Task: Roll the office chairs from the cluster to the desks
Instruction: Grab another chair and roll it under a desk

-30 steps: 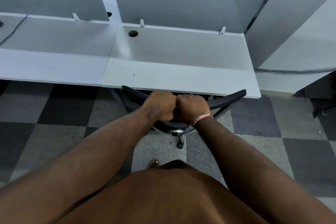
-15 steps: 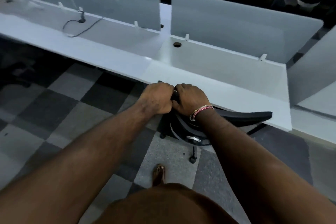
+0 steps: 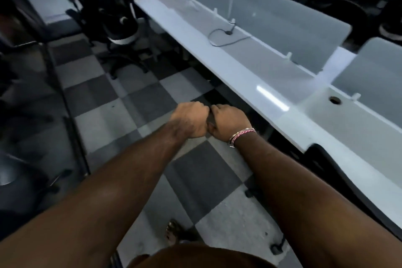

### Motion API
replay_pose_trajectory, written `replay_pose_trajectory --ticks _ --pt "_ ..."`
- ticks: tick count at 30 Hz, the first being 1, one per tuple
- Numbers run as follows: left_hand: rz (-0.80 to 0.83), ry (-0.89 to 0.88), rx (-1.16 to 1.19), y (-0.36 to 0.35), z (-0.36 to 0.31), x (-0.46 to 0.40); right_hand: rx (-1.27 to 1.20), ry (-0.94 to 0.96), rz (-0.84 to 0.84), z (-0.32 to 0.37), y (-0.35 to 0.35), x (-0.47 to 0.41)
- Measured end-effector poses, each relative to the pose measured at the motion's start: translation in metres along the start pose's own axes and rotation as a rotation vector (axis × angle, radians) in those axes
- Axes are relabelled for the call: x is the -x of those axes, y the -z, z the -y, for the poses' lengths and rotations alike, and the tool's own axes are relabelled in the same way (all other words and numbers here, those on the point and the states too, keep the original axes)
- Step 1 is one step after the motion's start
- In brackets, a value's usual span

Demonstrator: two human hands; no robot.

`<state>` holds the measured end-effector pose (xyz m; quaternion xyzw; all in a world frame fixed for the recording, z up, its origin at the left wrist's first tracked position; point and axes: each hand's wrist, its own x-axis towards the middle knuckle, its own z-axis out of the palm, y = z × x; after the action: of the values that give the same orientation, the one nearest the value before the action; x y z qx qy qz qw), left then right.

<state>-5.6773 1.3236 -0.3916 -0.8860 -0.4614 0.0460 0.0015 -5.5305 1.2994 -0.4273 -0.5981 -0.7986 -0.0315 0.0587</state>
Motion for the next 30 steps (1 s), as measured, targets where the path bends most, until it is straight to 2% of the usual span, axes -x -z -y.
replay_pose_trajectory --ticks 7,10,17,23,30 --pt "-0.011 0.255 -0.020 0.014 0.178 0.005 -0.026 0.133 -0.013 0.110 -0.004 -0.167" --pt "-0.008 0.329 -0.030 0.015 0.227 0.012 -0.029 0.220 -0.052 0.142 -0.004 -0.215" --pt "0.011 0.539 0.009 0.006 0.347 0.002 -0.070 0.376 -0.018 0.213 -0.024 -0.342" --pt "0.096 0.643 -0.021 -0.011 0.445 -0.066 -0.095 0.433 0.020 0.227 -0.062 -0.462" --pt "0.161 0.739 -0.026 -0.003 0.575 -0.204 -0.103 0.459 0.023 0.205 -0.080 -0.648"
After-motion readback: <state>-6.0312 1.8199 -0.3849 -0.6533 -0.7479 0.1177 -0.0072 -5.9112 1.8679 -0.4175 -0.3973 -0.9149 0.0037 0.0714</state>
